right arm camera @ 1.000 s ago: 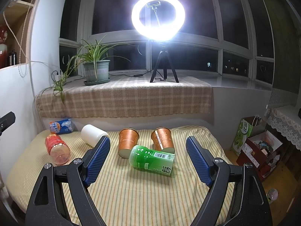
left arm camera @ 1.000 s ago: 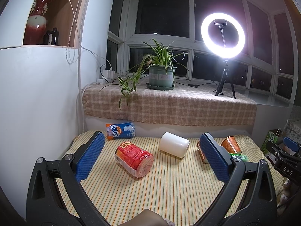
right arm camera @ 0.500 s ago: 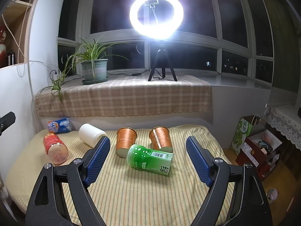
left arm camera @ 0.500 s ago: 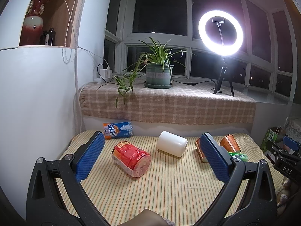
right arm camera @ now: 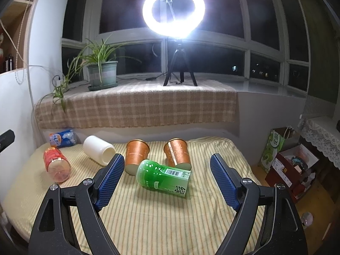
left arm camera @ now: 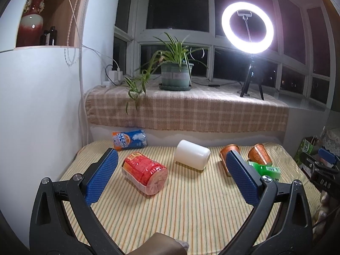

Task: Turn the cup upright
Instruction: 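Move the right gripper to the lying orange cup and close on it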

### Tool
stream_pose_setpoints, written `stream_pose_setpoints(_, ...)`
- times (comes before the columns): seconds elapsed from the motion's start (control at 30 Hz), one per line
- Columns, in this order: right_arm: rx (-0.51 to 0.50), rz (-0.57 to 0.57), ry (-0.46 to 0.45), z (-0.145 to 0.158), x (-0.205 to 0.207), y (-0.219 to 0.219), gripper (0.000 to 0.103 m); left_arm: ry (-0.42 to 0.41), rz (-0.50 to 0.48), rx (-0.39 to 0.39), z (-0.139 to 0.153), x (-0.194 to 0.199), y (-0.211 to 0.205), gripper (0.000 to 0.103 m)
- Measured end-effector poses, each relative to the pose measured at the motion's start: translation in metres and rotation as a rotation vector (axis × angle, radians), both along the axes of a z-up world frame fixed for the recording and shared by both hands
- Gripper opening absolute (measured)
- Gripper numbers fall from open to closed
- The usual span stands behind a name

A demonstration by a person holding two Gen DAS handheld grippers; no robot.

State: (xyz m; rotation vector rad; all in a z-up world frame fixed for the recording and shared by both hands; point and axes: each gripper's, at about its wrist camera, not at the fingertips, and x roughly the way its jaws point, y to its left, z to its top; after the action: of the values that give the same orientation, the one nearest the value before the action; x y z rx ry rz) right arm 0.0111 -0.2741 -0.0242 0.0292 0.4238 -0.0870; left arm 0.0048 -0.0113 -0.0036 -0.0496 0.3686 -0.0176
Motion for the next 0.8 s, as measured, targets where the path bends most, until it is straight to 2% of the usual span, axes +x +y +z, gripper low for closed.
stream_pose_setpoints(0.2, 0.014, 0.018, 0.064, -0.006, 0.028, -0.019, 0.083, 0.044, -0.026, 0.002, -0.010, 0.006, -0.001, 0.103)
stream_pose_setpoints(0.8, 0.053, 0.103, 0.358, -0.043, 0.154, -0.070, 0.083, 0.126, -0.022, 0.005, -0.030, 0.009, 0.016, 0.103)
